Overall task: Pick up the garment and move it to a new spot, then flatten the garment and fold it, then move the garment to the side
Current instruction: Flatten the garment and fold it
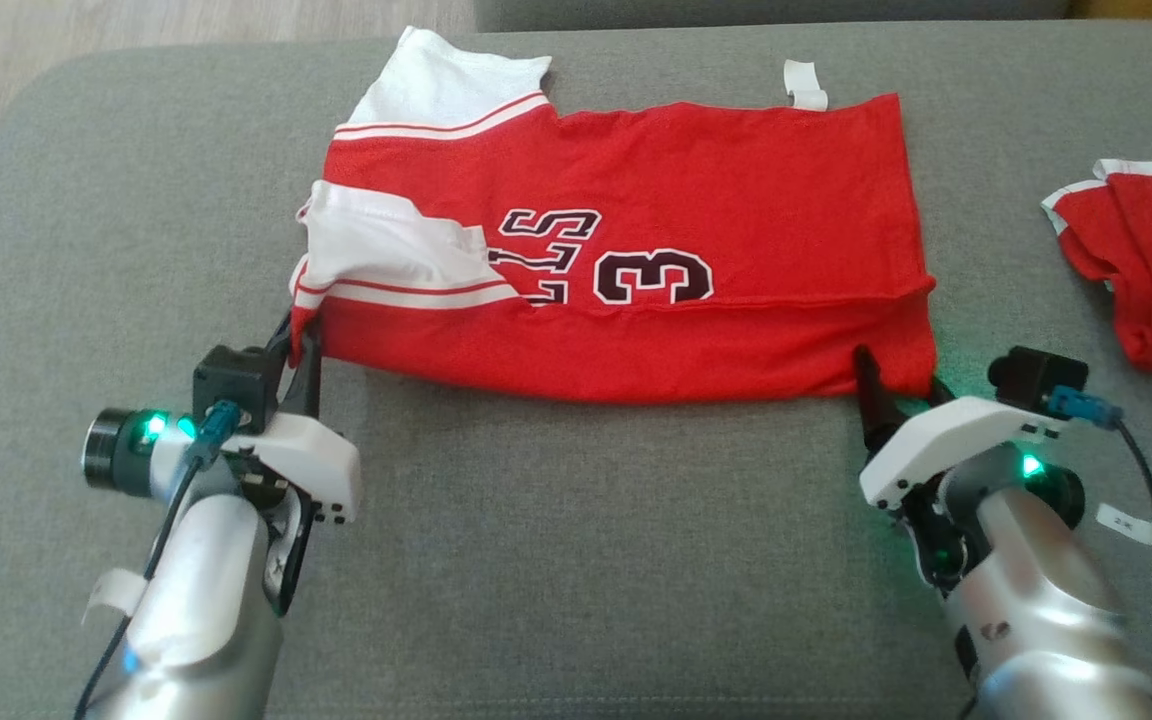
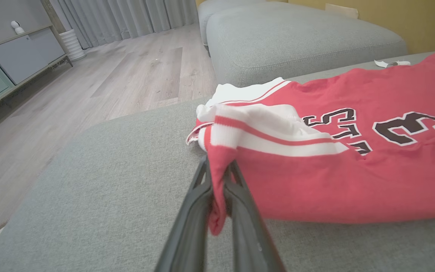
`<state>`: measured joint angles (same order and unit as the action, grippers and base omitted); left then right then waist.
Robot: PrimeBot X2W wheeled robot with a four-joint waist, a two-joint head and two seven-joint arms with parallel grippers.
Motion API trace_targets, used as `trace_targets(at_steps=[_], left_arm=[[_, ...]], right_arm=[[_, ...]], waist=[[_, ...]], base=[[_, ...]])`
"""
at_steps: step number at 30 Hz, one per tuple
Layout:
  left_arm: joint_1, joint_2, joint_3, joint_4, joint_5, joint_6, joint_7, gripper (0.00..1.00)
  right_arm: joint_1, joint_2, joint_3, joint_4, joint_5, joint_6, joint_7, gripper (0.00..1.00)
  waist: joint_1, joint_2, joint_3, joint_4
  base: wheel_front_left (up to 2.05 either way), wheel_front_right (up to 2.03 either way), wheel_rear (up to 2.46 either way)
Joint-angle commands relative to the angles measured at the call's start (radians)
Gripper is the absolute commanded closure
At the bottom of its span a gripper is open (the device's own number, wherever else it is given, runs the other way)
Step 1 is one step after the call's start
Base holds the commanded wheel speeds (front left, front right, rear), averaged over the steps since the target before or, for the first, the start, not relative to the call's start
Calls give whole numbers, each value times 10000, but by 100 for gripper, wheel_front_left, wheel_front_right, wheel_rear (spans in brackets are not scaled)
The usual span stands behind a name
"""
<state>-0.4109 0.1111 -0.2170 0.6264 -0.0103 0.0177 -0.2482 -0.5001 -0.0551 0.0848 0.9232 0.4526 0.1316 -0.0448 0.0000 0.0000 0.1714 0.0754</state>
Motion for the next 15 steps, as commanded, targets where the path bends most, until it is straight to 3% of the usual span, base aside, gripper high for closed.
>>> trace_targets(at_steps=[1,6,15], left_arm=[[-169,348,274,-280,-38,83,-132,100],[-104,440,261,-144,-104,109,-133,100],[199,569,268,-42,-284,114,-134,100]], right_arm=[[-202,49,472,-3,133,-9,-138,100],[-469,49,753,405,61,-9,-606,100],[-516,49,395,814,-224,-9,-913,100]], waist=[[0,0,-5,-31],[0,0,-155,-128],[0,0,-813,-289]], base=[[0,0,0],[0,0,0],[0,0,0]])
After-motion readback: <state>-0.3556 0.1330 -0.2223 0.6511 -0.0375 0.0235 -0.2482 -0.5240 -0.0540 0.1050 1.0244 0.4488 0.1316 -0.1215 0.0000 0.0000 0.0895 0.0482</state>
